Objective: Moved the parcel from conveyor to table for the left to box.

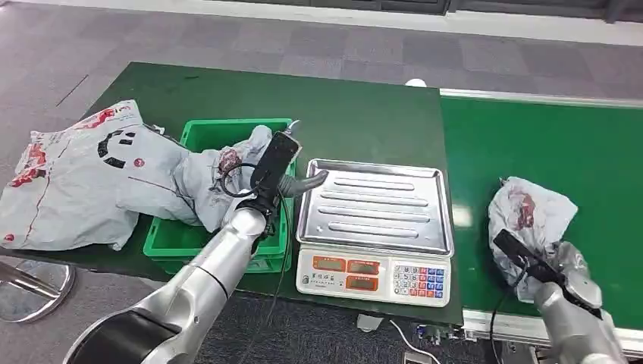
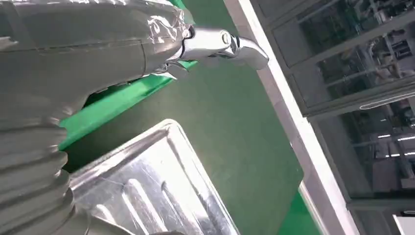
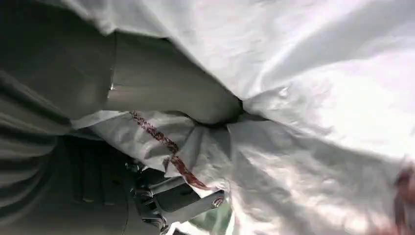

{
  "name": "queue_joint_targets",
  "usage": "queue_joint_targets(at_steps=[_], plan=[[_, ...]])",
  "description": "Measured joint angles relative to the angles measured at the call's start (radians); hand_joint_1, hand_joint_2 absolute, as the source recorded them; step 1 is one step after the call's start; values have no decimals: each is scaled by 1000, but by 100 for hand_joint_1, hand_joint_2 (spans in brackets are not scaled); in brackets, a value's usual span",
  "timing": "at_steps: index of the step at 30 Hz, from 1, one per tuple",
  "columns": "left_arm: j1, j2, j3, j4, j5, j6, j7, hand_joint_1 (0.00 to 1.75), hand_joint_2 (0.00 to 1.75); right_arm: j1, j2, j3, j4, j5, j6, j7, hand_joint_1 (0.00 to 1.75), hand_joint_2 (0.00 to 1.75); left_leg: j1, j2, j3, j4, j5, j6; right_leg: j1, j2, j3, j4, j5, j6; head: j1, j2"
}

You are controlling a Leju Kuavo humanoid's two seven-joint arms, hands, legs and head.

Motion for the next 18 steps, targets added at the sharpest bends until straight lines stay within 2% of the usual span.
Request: queue_joint_targets(at_steps=[3, 7, 12, 18], plan=[[0, -2, 15, -1, -11, 0, -10, 0, 175, 57, 40, 0, -195, -81, -116, -91, 175, 175, 0, -1, 0, -1, 0, 0, 0, -1, 0, 0, 0, 0, 0, 0], [3, 10, 27, -9, -5, -11, -26, 0, 175, 152, 62, 6, -442, -280, -186, -201, 175, 175, 0, -4, -1, -2, 0, 0, 0, -5, 0, 0, -2, 0, 0, 0], [7, 22, 32, -15, 1, -13, -34, 0, 175, 267, 84, 55, -661, -358, -281, -243, 175, 175, 0, -2, -1, -2, -1, 0, 0, -3, -1, 0, -4, -1, 0, 0], [11, 25, 32, -18, 5, -13, -38, 0, 175, 320, 97, 79, -774, -395, -281, -257, 175, 175, 0, -2, -1, -2, -1, 0, 0, -4, -1, 0, -3, -1, 0, 0]])
